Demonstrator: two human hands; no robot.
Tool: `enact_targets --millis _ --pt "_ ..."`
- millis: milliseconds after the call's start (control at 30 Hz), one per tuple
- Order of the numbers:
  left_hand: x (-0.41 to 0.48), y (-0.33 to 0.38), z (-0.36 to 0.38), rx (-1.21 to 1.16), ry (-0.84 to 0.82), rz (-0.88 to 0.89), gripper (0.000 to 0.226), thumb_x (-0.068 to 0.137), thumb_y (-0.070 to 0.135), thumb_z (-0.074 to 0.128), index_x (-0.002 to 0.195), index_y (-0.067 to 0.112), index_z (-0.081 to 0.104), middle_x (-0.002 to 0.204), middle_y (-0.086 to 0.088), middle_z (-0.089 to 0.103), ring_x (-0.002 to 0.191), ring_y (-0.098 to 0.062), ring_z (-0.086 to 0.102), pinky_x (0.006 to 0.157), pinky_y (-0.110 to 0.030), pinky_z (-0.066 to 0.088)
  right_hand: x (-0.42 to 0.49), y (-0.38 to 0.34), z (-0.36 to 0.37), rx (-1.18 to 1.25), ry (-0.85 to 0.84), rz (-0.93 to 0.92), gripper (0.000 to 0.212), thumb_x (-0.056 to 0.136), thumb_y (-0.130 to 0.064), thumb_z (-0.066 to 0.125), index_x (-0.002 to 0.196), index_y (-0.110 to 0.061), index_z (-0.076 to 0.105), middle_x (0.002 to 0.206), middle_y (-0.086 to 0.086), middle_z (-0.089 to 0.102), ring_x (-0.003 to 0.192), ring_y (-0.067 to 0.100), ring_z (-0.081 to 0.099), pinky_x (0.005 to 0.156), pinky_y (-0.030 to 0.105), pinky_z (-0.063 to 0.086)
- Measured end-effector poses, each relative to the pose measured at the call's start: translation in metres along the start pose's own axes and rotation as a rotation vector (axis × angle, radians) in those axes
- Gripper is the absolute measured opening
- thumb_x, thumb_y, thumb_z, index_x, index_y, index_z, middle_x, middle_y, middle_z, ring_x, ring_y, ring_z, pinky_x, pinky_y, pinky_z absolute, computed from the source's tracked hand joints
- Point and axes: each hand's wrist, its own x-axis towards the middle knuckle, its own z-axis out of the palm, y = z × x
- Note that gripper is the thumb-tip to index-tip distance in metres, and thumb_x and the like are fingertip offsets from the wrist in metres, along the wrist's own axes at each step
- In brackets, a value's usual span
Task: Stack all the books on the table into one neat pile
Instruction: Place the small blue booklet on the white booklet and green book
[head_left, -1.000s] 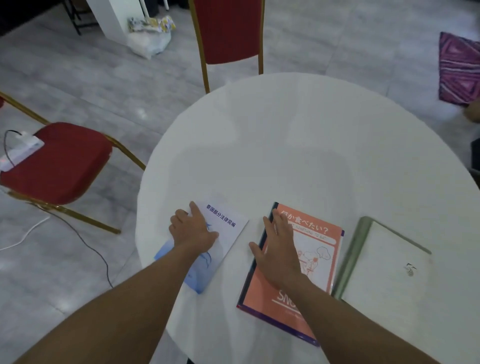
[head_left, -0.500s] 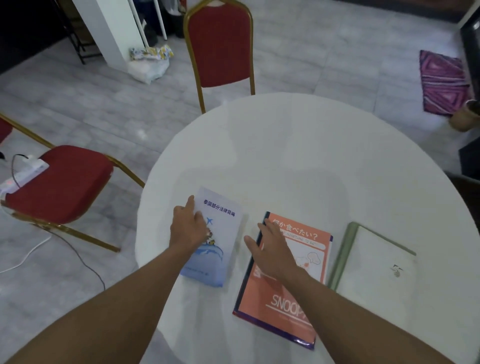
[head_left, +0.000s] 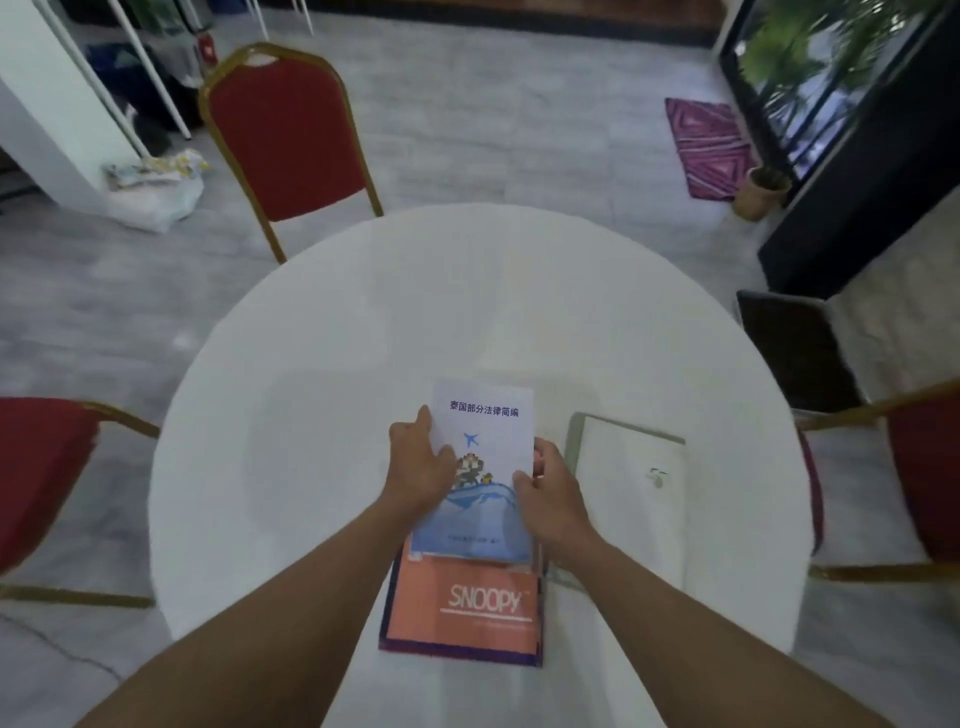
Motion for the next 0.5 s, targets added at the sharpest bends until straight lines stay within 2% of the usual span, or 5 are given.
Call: enact_targets --millis 67,100,233,367,500 --pt "-0.003 0.018 0.028 0.054 -0.057 0.037 0.043 0.088 0.005 0.057 0.123 -0.017 0.047 0.112 -0.039 0.055 0.107 -0.049 0.056 0.088 -0.045 0.047 -0.002 0.018 -0.026 -0.016 0.076 0.018 0.041 0.09 -0.006 0.052 0.129 -0.019 0.054 0.108 -0.002 0.07 0.093 0.019 0.064 0.064 0.009 0.04" --pt "-0.005 0.026 0.042 0.077 -0.081 0.058 0.042 0.088 0.006 0.057 0.121 -0.017 0.048 0.112 -0.037 0.055 0.106 -0.047 0.056 0.086 -0.044 0.046 -0.002 0.026 -0.038 -0.017 0.115 0.032 0.041 0.09 -0.005 0.051 0.129 -0.018 0.055 0.11 0.0 0.07 0.092 0.018 0.062 0.06 0.008 0.036" --pt "-0.009 0.052 0.093 0.122 -0.182 0.157 0.037 0.088 0.006 0.054 0.121 -0.01 0.052 0.112 -0.027 0.059 0.108 -0.04 0.055 0.091 -0.043 0.047 -0.007 0.057 -0.079 -0.006 0.247 0.109 0.044 0.089 -0.003 0.052 0.132 -0.016 0.055 0.12 0.007 0.07 0.1 0.021 0.064 0.071 0.018 0.036" --pt "-0.011 0.064 0.125 0.168 -0.283 0.199 0.042 0.087 0.007 0.056 0.127 -0.006 0.053 0.116 -0.022 0.061 0.112 -0.036 0.056 0.096 -0.041 0.045 -0.01 0.081 -0.104 -0.031 0.309 0.135 0.047 0.087 -0.003 0.055 0.133 -0.013 0.056 0.125 0.011 0.067 0.111 0.028 0.063 0.084 0.027 0.044" --pt "-0.013 0.064 0.146 0.244 -0.351 0.204 0.054 0.088 0.014 0.062 0.137 -0.003 0.045 0.127 -0.022 0.054 0.121 -0.035 0.05 0.103 -0.041 0.042 -0.007 0.095 -0.112 -0.082 0.336 0.163 0.044 0.088 -0.006 0.055 0.131 -0.011 0.057 0.12 0.013 0.063 0.109 0.029 0.061 0.085 0.027 0.044"
